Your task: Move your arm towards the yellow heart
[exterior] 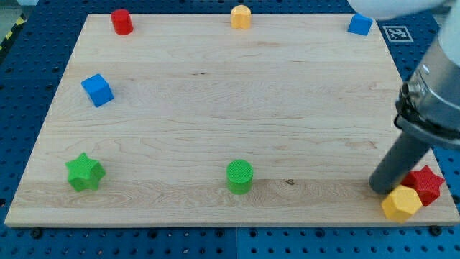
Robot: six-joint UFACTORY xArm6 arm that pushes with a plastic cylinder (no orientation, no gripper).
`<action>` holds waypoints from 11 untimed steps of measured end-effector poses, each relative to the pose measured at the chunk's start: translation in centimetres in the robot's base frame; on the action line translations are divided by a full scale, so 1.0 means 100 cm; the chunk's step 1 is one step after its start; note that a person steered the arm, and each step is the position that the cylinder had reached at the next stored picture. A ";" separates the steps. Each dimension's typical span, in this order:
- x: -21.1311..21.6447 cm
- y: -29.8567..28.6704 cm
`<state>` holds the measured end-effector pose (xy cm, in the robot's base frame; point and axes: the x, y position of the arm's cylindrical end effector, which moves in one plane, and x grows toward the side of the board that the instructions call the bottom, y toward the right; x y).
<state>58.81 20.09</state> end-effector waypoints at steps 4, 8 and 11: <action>-0.072 -0.105; -0.160 -0.131; -0.243 -0.164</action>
<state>34.47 3.68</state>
